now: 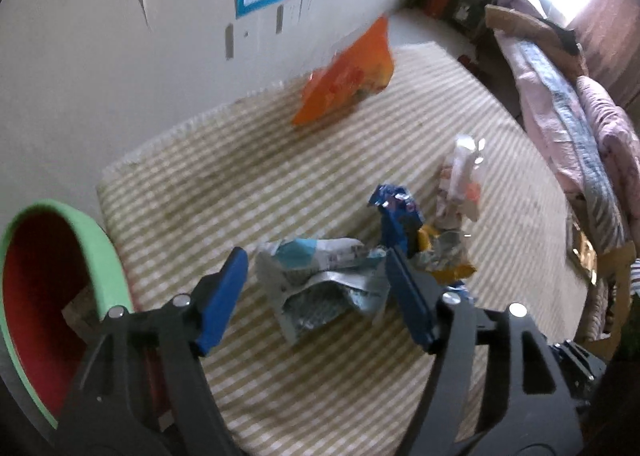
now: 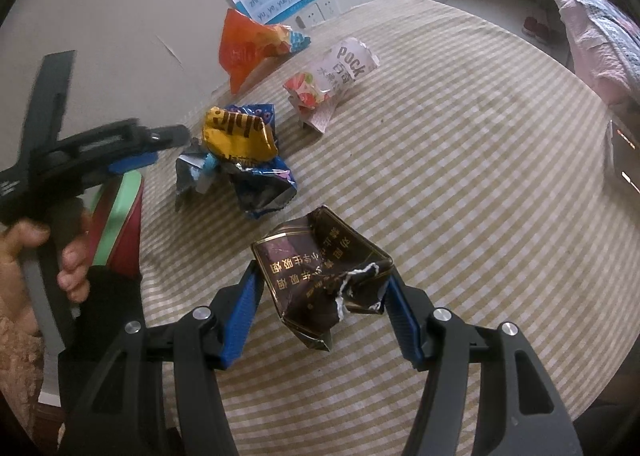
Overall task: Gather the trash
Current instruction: 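Grasp the blue-and-white crumpled wrapper with the left gripper while the right holds the brown wrapper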
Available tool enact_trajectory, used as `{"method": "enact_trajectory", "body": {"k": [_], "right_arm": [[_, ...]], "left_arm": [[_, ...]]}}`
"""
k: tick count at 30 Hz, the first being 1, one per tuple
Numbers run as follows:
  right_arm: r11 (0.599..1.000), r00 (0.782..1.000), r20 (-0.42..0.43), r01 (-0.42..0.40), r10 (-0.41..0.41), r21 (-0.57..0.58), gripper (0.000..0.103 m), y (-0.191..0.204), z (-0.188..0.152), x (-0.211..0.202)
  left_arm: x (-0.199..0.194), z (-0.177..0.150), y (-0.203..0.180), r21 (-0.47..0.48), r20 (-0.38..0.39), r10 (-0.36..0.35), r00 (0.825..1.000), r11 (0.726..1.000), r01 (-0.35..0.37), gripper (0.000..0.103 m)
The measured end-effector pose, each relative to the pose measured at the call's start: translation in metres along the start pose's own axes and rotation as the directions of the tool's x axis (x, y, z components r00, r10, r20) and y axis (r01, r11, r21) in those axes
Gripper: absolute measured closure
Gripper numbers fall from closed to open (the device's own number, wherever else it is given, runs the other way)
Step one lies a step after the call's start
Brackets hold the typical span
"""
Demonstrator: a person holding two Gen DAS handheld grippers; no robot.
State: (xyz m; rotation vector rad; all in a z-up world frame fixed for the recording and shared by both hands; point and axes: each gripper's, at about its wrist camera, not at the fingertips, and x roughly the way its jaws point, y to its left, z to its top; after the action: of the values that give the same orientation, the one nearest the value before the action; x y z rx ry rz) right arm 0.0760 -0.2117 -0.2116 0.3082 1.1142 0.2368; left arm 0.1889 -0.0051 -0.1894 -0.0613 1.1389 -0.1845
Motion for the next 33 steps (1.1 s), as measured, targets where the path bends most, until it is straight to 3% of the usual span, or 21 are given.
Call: {"method": "enact_trajectory", "body": {"k": [7, 9, 10, 13, 18, 24, 26, 33], "right_arm": [[1.000, 1.000, -0.015, -0.010, 0.010, 0.015, 0.045, -0.002, 0.001, 0.004], [1.000, 1.000, -0.017, -0.012, 0.012, 0.012, 0.045, -0.001, 0.001, 0.005], [1.000, 1.000, -0.017, -0.012, 0.012, 0.011, 0.045, -0.001, 0.001, 0.006], [1.000, 1.000, -0.017, -0.012, 0.012, 0.012, 0.045, -0.001, 0.001, 0.006], [1.000, 1.000, -0.007, -0.006, 0.006, 0.009, 0.045, 0.000, 0.000, 0.003], [1.000, 1.000, 0.005, 0.006, -0.006, -0.006, 0.045, 0.001, -0.001, -0.001], [1.000, 1.000, 0.002, 0.014, -0.014, -0.013, 0.045, 0.002, -0.002, -0.001], [0.998, 0.999, 0.008, 0.038, -0.038, -0.041, 0.045, 0.012, -0.003, -0.004]], "left_arm": [[0.029, -0.012, -0.003, -0.011, -0.078, 0.008, 0.997, 1.000, -0.008, 0.035], [0.027, -0.011, -0.003, -0.019, -0.064, 0.003, 0.998, 1.000, -0.004, 0.042], [0.028, -0.012, -0.003, -0.020, -0.064, 0.000, 0.998, 1.000, -0.002, 0.053], [0.026, -0.014, -0.004, -0.020, -0.056, 0.002, 0.998, 1.000, -0.003, 0.064], [0.011, -0.021, -0.003, -0.027, -0.025, 0.014, 1.000, 1.000, -0.014, 0.076], [-0.019, -0.041, 0.001, -0.061, 0.029, 0.033, 0.999, 0.998, -0.032, 0.078], [-0.030, -0.051, 0.003, -0.070, 0.045, 0.035, 0.998, 0.997, -0.032, 0.091], [-0.053, -0.078, 0.005, -0.091, 0.054, 0.008, 0.999, 0.996, -0.003, 0.091]]}}
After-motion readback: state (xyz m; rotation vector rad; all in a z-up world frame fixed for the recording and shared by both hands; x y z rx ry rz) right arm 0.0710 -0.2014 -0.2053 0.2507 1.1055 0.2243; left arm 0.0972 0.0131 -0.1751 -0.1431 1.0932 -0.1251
